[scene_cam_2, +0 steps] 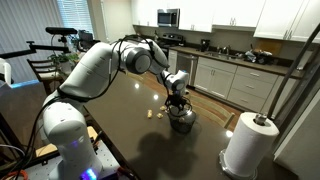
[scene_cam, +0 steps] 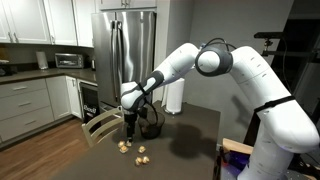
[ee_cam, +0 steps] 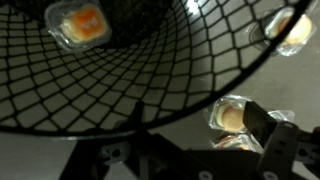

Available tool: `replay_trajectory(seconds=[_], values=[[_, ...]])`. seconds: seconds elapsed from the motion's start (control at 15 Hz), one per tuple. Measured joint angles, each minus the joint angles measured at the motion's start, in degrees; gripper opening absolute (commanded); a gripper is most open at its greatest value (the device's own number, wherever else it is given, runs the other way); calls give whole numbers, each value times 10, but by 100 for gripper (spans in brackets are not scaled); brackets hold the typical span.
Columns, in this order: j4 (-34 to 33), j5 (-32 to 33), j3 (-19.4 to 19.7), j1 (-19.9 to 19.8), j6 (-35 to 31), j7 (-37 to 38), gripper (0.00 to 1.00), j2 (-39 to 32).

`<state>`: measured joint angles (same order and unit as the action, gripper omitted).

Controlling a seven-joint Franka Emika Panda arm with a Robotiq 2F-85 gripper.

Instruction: Move the basket to the right, pick up all the objects from the table and put them in the basket

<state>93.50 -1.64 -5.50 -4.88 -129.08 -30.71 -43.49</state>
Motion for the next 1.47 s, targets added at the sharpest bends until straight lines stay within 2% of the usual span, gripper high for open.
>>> replay_trajectory(seconds=[0.73, 1.33, 1.4, 1.47], values=[[-13, 0, -23, -3, 7, -8, 100, -5], [-30, -1, -27, -3, 33, -8, 100, -21], [-33, -1, -27, -3, 36, -8, 75, -24], [-36, -1, -27, -3, 37, -8, 74, -27]])
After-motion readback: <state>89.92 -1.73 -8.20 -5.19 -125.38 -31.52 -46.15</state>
